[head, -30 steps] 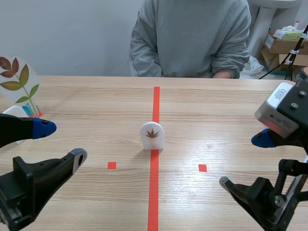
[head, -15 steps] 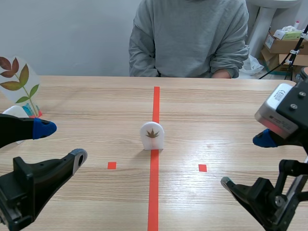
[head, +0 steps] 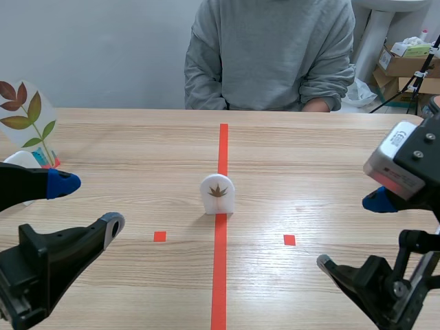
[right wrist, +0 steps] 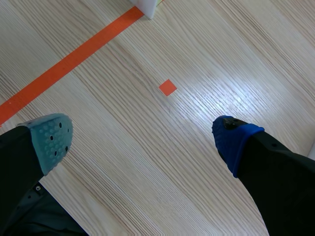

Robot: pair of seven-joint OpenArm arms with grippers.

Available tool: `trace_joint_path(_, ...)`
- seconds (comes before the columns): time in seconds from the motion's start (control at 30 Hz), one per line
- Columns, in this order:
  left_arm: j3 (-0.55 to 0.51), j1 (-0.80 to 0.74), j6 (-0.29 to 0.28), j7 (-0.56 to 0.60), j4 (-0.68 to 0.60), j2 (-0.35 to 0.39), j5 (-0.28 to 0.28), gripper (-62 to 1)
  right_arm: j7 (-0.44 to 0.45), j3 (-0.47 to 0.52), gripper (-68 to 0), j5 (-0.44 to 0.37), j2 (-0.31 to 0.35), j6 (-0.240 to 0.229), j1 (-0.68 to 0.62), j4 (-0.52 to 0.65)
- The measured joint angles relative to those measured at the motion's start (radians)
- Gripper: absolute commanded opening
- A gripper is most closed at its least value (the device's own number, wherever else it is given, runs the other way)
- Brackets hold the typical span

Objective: Do the leaf sorting experiment

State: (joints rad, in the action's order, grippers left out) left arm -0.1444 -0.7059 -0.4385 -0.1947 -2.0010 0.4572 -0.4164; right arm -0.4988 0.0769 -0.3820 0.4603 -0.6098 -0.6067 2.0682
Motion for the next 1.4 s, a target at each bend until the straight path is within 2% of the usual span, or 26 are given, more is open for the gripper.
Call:
trace_joint_path(0.07,0.0,0.0,0.0,0.0,0.0,0.0,0.0,-13.2,-0.038,0.0,-9.7,0.0,0.0,0.0,0.012,0.0)
trace_joint_path(0.17,0.0,0.0,0.0,-0.014,0.0,0.0,0.0,-13.2,-0.043,0.0,-9.7,0.0,0.018,0.007,0.05,-0.005)
trace_joint_path(0.23,0.0,0.0,0.0,-0.033,0.0,0.0,0.002,-13.2,-0.041,0.0,-9.7,-0.01,0.052,0.011,0.083,-0.014)
trace_joint_path(0.3,0.0,0.0,0.0,-0.034,0.0,0.0,0.035,-13.2,-0.04,0.0,-9.7,-0.037,0.098,0.011,0.124,-0.047)
trace_joint_path(0.37,0.0,0.0,0.0,-0.035,0.0,0.0,0.066,-13.2,-0.038,-0.008,-9.7,-0.078,0.149,0.011,0.171,-0.101)
trace_joint_path(0.43,0.0,0.0,0.0,-0.037,0.0,0.0,0.069,-13.2,-0.035,-0.032,-9.7,-0.099,0.188,0.011,0.229,-0.167)
trace_joint_path(0.6,0.0,0.0,0.0,-0.037,0.0,0.0,0.077,-13.2,-0.018,-0.159,-9.7,-0.097,0.219,0.011,0.422,-0.333)
trace_joint_path(0.77,0.0,0.0,0.0,-0.037,0.0,0.0,0.08,-13.2,-0.011,-0.381,-9.7,-0.097,0.217,0.007,0.656,-0.474)
trace_joint_path(0.87,0.0,0.0,0.0,-0.037,0.0,0.0,0.098,-13.2,-0.011,-0.516,-9.7,-0.093,0.193,-0.008,0.776,-0.56)
trace_joint_path(1.0,0.0,0.0,0.0,-0.037,0.0,0.0,0.098,-13.2,-0.012,-0.641,-9.7,-0.086,0.12,-0.013,0.897,-0.7)
trace_joint_path(1.23,0.0,0.0,0.0,-0.037,0.0,0.0,0.098,-13.2,0.002,-0.784,-9.8,-0.003,-0.056,-0.042,1.062,-0.97)
trace_joint_path(1.4,0.0,0.0,0.0,-0.037,0.0,0.0,0.098,-13.2,0.044,-0.85,-9.8,0.071,-0.176,-0.042,1.147,-1.086)
